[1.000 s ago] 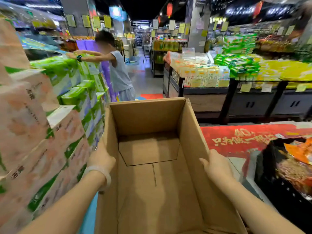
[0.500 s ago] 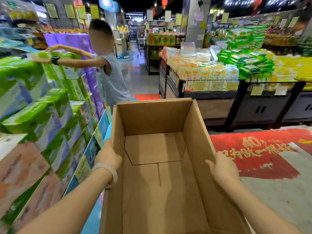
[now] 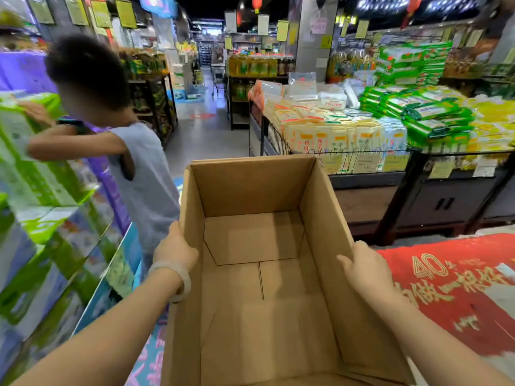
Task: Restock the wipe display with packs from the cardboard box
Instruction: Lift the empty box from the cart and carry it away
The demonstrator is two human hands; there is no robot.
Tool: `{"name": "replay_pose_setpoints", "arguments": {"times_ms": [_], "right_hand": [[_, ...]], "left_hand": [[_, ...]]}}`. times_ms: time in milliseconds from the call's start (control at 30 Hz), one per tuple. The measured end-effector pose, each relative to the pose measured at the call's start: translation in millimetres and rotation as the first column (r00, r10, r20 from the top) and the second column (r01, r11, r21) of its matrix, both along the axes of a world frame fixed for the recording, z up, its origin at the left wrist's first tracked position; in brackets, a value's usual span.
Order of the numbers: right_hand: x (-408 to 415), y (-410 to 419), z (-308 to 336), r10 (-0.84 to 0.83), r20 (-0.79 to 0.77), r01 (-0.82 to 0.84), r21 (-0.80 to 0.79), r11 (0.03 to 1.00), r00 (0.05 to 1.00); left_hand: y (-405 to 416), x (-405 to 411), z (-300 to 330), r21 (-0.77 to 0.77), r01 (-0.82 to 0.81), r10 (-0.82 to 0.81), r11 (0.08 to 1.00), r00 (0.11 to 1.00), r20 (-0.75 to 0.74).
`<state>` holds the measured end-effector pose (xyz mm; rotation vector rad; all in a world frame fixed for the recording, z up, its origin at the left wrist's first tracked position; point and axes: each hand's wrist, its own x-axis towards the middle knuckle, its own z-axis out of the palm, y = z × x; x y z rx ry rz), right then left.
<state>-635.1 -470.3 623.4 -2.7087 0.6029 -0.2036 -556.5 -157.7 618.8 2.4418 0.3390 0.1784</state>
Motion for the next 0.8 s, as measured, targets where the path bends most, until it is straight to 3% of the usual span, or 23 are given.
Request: {"name": "replay_pose_setpoints", "arguments": {"times_ms": [367,800], "right_hand": [[308,-12,7,0.02,-0.048,-0.019,0.031,0.999,0.999],[688,11,1,0.304,-0.04,-0.304,-0.007,0.953,0.952]], "left_hand": [[-13,295,15,0.049,-0.042,0.042,0.998,0.999,0.01],[23,596,0,0.026,-0.308,0.308,0.951,0.95,-0.04]]}}
